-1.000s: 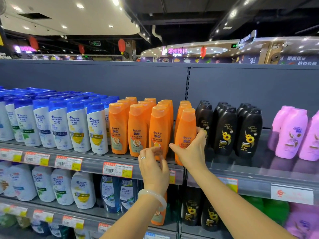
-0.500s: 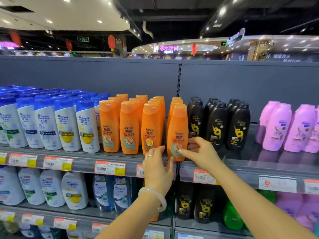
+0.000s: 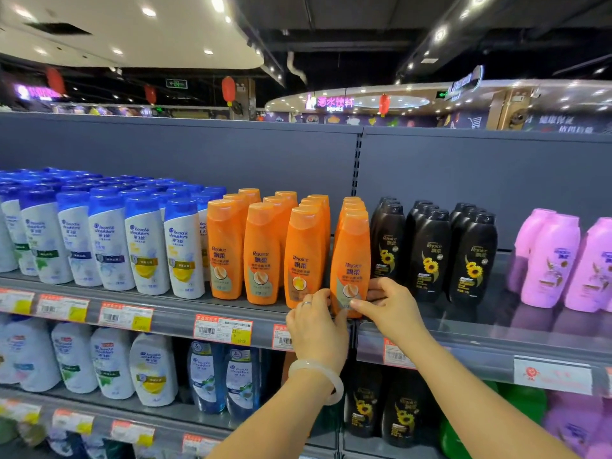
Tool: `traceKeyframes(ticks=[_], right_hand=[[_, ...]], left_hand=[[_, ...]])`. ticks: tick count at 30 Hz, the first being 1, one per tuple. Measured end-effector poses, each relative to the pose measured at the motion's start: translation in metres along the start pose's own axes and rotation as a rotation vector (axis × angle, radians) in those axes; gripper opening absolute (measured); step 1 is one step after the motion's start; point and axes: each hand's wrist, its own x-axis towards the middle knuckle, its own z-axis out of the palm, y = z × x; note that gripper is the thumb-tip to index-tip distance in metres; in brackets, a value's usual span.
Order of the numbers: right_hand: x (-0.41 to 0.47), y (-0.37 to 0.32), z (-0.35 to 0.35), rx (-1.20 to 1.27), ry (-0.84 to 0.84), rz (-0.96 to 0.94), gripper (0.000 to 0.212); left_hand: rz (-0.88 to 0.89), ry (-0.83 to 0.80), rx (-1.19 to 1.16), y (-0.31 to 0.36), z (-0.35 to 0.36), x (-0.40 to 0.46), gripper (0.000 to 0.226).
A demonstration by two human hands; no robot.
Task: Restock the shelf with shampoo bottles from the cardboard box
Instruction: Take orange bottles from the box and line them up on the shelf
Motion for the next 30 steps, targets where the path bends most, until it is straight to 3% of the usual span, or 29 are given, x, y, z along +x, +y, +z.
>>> traceKeyframes(ticks=[30], right_hand=[[0.0042, 0.0045, 0.0049, -0.002, 0.014, 0.092, 0.031]], left_hand=[[-0.041, 0.041, -0.005, 0.0018, 0.0056, 0.0018, 0.030]])
